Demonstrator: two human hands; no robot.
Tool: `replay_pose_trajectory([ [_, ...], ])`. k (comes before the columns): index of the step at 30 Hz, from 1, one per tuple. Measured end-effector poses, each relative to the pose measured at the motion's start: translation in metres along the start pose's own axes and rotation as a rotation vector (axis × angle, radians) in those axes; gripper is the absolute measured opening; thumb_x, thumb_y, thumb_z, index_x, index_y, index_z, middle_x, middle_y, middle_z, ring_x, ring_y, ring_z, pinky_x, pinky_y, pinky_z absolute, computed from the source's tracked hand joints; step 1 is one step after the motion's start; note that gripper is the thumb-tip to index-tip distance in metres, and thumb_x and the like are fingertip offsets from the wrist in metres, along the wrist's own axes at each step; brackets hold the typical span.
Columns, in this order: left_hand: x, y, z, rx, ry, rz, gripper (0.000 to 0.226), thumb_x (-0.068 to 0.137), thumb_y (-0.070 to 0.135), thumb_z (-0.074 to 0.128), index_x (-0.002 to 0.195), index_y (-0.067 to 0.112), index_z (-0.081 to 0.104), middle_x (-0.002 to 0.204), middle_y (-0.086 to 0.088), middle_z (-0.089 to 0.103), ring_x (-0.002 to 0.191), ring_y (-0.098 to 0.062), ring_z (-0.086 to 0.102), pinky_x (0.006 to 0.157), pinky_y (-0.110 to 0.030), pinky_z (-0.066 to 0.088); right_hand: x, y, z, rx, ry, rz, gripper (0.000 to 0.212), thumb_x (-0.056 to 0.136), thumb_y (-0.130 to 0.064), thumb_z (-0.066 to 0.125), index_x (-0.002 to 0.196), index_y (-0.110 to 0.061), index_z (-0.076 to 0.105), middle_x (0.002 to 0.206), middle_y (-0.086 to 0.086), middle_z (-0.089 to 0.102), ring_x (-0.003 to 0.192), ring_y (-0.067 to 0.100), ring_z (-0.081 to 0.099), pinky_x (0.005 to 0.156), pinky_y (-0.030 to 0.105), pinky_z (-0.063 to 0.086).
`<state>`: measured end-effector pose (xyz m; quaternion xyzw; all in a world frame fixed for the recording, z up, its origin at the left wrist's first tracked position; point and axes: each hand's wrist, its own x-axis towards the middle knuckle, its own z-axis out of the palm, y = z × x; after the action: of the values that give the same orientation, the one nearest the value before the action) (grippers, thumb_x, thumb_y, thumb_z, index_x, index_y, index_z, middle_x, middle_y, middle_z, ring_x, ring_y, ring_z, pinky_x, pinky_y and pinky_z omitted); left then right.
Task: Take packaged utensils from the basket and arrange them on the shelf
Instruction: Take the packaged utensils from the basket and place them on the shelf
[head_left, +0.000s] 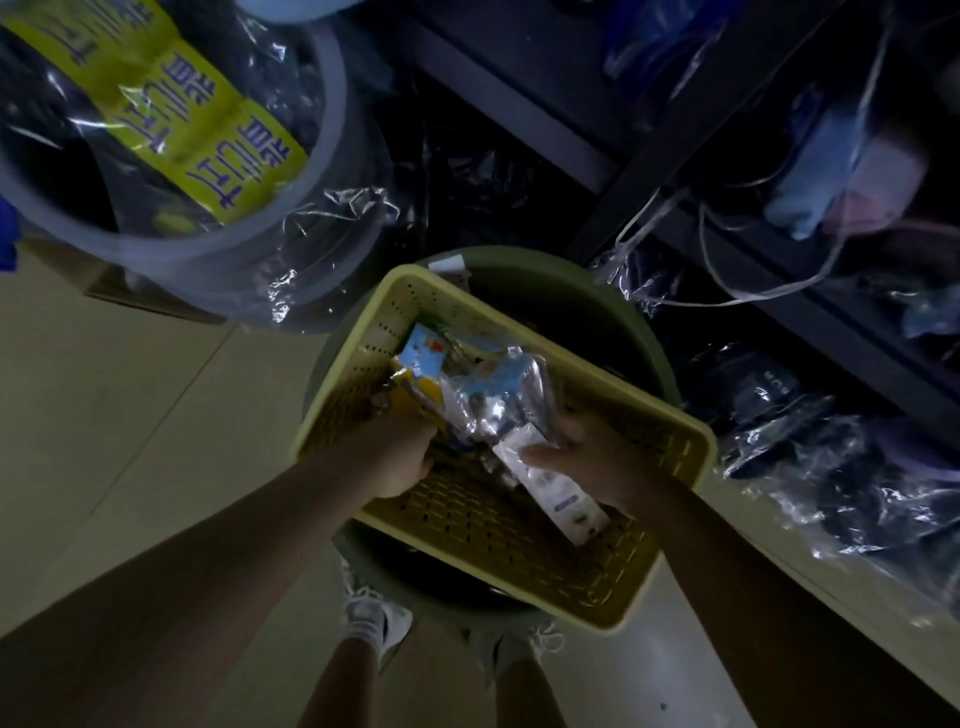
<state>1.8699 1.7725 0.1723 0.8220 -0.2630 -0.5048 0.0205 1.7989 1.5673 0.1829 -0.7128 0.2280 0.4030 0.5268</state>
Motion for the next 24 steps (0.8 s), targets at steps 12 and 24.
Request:
replay_pose_trajectory([
  [12, 0.051, 0.008, 0.022, 0.629, 0.331, 0.036, 0.073, 0.088, 0.017, 0.048, 0.146, 0.014, 0.003, 0.151, -0.016, 0.010, 0.140, -0.036, 0.009, 0.116, -0.047, 0.002, -0.013, 0.014, 0.004, -0.184, 0.323, -0.234, 0.039, 0.092, -0.014, 0.053, 0.130, -0.012, 0.044, 0.107, -0.005, 0.059, 0.097, 0.002, 0.054, 0.062, 0.000, 0.038],
  [24, 0.050, 0.018, 0.010, 0.621, 0.312, 0.144, 0.037, 0.096, 0.011, 0.028, 0.127, -0.001, 0.043, 0.144, -0.019, 0.033, 0.129, -0.035, 0.031, 0.105, -0.043, 0.029, -0.014, 0.016, 0.010, -0.248, 0.345, -0.204, 0.026, 0.094, -0.017, 0.049, 0.119, -0.009, 0.053, 0.114, 0.006, 0.064, 0.107, 0.016, 0.061, 0.086, 0.024, 0.046],
])
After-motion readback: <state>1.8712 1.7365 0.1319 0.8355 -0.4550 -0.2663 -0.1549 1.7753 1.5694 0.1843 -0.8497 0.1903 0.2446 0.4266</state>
